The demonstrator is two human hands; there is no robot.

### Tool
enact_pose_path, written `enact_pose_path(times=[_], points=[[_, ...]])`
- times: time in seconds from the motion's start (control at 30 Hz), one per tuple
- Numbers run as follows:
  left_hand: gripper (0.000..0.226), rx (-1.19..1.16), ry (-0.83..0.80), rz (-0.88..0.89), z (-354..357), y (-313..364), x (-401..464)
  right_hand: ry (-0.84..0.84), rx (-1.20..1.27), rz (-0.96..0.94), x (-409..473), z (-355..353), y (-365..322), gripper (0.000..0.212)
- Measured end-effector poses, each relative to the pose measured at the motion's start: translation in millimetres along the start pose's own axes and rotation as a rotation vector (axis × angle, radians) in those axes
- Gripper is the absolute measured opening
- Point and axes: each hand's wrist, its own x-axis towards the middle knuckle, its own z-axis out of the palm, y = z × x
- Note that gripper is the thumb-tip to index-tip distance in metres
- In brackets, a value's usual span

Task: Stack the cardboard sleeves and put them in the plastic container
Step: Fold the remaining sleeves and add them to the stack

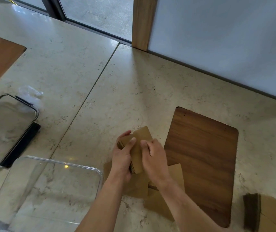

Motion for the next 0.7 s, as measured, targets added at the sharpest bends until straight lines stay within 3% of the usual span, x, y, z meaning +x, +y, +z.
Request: enact_pose_path(times=[0.1, 0.23, 0.33, 0.43, 0.5, 0.6, 0.7], points=[[0.037, -0.119, 0.017, -0.057, -9.6, -2.9, -2.3, 0.139, -0.081, 0.112, 18.1, -3.6, 8.5, 0.028], [0.028, -0.188, 0.055, -0.047, -20.8, -8.0, -13.5, 0.072, -0.619, 0.047, 29.5, 0.0, 10.9, 0.065], [0.027, -0.215, 0.072, -0.062, -26.3, -10.2, -21.6, 0.093, -0.360, 0.066, 35.1, -6.3, 5.6, 0.048], [0.043, -0.193, 0.056, -0.062, -27.3, -12.4, -30.3, 0.203, 0.076, 0.165, 27.9, -30.2, -3.1, 0.030], [0.051, -0.140, 0.017, -0.035, -21.2, -13.0, -34.6, 0.178, 0.231, 0.182, 6.2, -35.9, -10.3, 0.023], [0.052, -0.040, -0.052, -0.046, -8.8, -19.2, -44.3, 0.031, 0.262, 0.171, -47.1, -22.3, -2.8, 0.008], [0.038, -0.007, -0.070, -0.166, -1.1, -34.3, -56.9, 0.149, 0.137, 0.138, -82.6, -23.3, 17.6, 0.009]])
